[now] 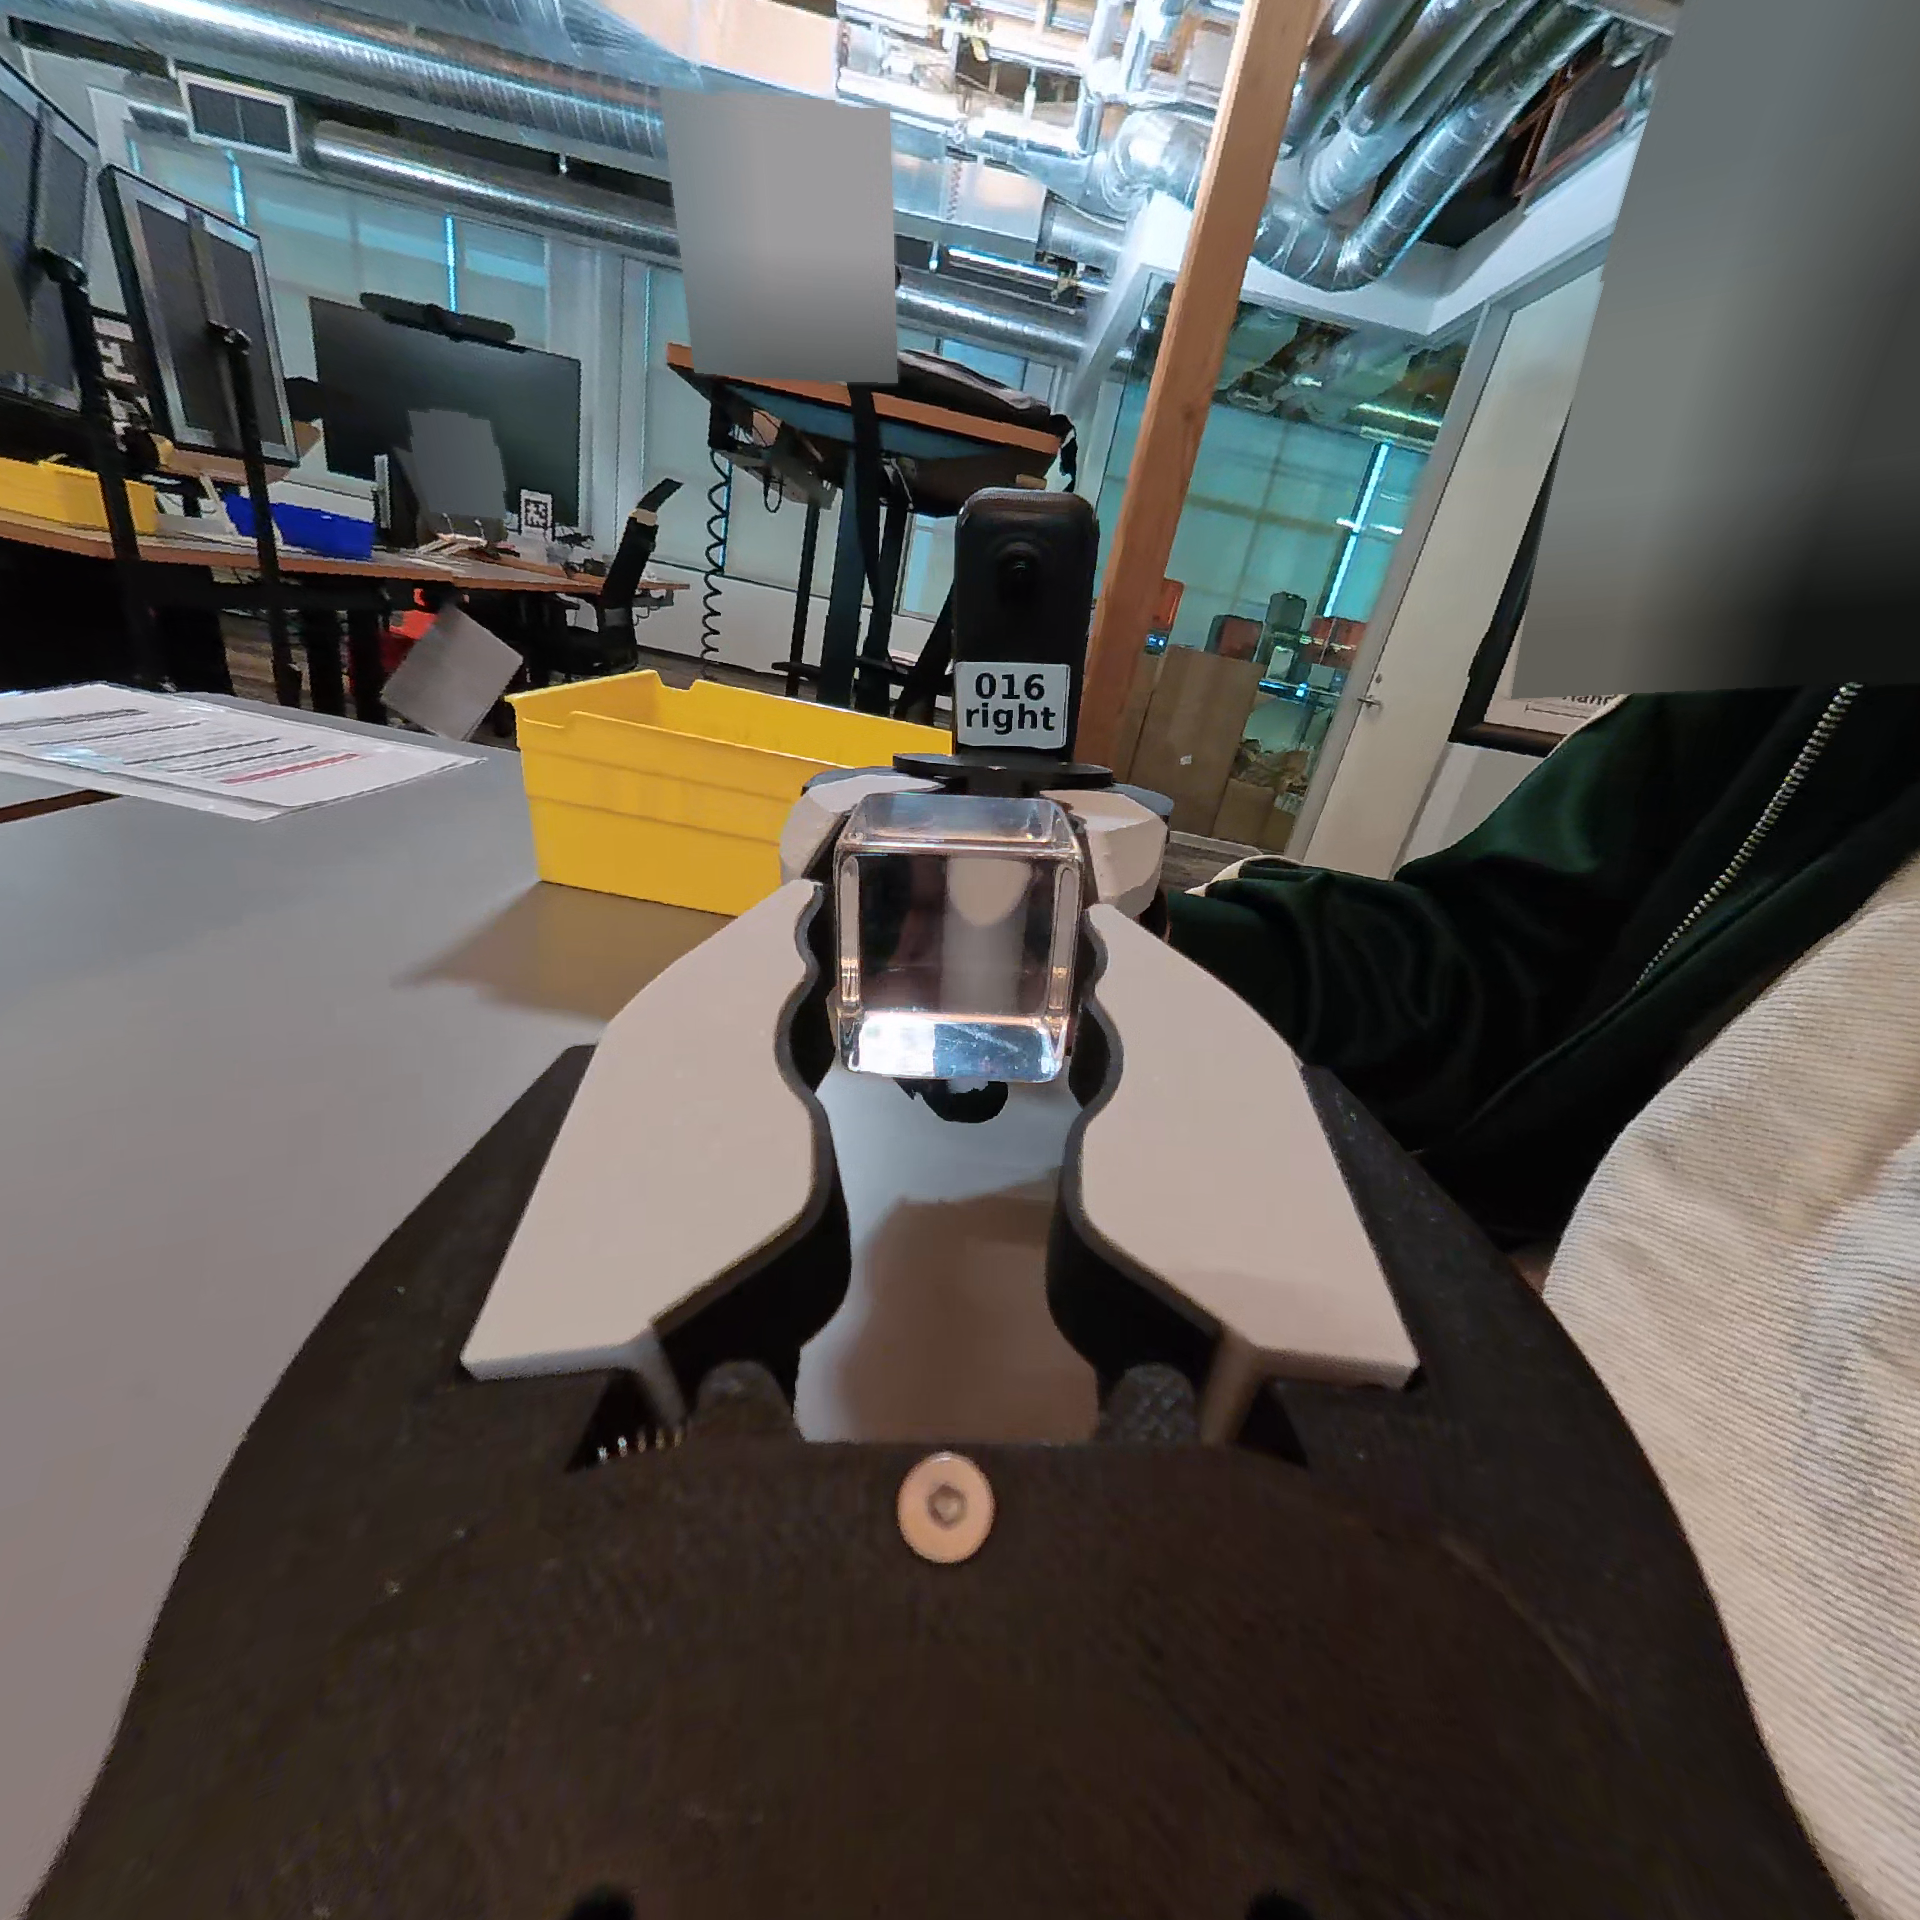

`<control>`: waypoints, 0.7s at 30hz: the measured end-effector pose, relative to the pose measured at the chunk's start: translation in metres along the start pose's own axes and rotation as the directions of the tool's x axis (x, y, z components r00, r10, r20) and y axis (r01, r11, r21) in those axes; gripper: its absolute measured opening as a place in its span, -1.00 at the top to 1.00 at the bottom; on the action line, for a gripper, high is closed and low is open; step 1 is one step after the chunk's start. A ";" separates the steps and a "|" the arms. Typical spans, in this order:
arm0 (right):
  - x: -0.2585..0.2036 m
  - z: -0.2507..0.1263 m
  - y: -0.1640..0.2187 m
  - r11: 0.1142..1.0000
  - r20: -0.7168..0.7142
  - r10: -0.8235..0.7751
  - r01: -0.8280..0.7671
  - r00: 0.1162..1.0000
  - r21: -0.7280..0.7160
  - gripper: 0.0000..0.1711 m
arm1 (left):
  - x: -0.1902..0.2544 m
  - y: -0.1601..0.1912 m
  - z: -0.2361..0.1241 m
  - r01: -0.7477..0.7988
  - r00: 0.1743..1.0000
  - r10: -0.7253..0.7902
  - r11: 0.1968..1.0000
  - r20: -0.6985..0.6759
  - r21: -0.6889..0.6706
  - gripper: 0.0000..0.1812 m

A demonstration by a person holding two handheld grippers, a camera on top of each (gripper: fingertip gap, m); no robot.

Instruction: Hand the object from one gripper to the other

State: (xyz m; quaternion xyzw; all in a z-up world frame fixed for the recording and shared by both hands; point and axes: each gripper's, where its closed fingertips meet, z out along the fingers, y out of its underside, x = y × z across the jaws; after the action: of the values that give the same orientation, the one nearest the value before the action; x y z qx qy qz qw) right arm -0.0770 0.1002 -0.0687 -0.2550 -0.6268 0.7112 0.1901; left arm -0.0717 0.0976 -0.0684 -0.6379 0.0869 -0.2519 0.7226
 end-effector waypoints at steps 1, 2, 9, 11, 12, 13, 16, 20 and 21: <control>0.000 0.000 0.000 1.000 0.000 -0.001 0.001 1.000 0.000 0.36 | 0.000 0.001 0.000 0.001 1.000 -0.001 1.000 0.000 -0.005 0.54; -0.001 0.000 0.000 1.000 0.001 -0.002 0.002 1.000 0.001 0.36 | 0.000 0.002 0.000 0.001 1.000 -0.001 1.000 -0.001 -0.008 0.54; -0.001 0.000 -0.004 0.999 0.009 0.030 -0.030 1.000 0.028 0.35 | 0.002 0.008 0.004 -0.003 1.000 0.003 0.999 -0.011 -0.037 0.54; -0.003 0.002 -0.003 0.999 0.020 0.047 -0.048 0.999 0.026 0.36 | 0.004 0.009 0.006 -0.003 1.000 0.002 0.999 -0.014 -0.038 0.54; -0.004 0.003 -0.001 0.999 0.024 0.049 -0.049 0.999 0.013 0.38 | 0.005 0.009 0.007 -0.001 1.000 0.000 0.999 -0.019 -0.039 0.54; -0.005 0.004 0.000 0.999 0.029 0.046 -0.046 0.999 0.002 0.44 | 0.006 0.010 0.008 -0.003 1.000 0.002 0.999 -0.022 -0.041 0.54; -0.006 0.004 0.000 0.999 0.023 0.033 -0.033 0.999 -0.007 0.45 | 0.006 0.010 0.008 -0.007 1.000 0.006 0.999 -0.022 -0.042 0.54; -0.005 0.004 0.000 0.999 0.004 0.000 0.000 1.000 -0.034 0.52 | 0.004 0.010 0.007 -0.008 1.000 0.008 0.999 -0.013 -0.042 0.54; -0.006 0.004 -0.001 0.999 -0.001 -0.004 0.004 1.000 -0.042 0.52 | 0.005 0.009 0.007 -0.002 1.000 0.001 0.999 -0.021 -0.042 0.54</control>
State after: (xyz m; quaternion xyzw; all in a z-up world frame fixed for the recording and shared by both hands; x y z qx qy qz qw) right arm -0.0749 0.0941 -0.0671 -0.2581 -0.6420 0.6975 0.1864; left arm -0.0615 0.1020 -0.0746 -0.6500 0.1003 -0.2562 0.7084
